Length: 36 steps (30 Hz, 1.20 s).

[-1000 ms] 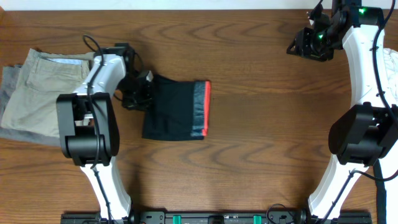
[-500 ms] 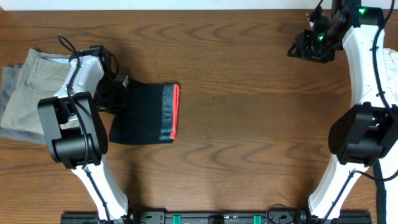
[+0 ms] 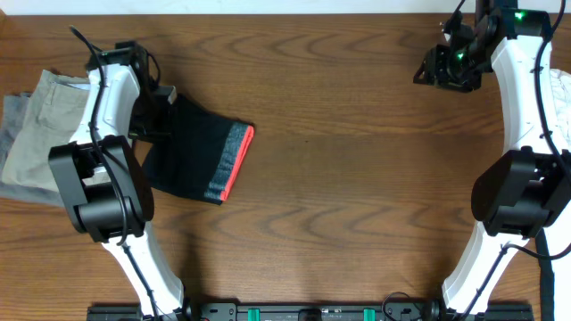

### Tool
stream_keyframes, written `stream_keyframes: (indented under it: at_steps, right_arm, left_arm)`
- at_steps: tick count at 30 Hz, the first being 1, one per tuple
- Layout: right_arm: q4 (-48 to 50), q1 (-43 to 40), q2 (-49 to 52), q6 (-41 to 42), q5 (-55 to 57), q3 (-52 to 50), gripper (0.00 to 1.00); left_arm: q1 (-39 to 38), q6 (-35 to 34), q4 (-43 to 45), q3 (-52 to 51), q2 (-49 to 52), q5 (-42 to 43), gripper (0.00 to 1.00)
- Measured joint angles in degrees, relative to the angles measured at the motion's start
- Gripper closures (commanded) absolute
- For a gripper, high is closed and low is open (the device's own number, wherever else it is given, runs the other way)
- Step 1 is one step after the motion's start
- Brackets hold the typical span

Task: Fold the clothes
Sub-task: 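Carry the leggings bundle leftward toward the khaki trouser stack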

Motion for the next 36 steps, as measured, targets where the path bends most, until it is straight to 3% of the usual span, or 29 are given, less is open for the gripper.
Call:
stream_keyframes:
  at_steps: [12,28,36]
  right_arm:
    - [-0.4,0.0,0.0,0.0,0.1,0.0,0.46]
    - [-0.4,0.0,0.0,0.0,0.4,0.0,0.44]
    - [-0.4,0.0,0.0,0.0,1.5,0.0,0.44]
  left_arm:
    - [5.6,0.1,0.4,0.8,-1.0,-0.6,0.94]
    - [5.7,0.6,3.9,0.8,-13.4,-2.3,0.94]
    - [7.4,1.3,5.7,0.9,-14.7,-2.8,0.94]
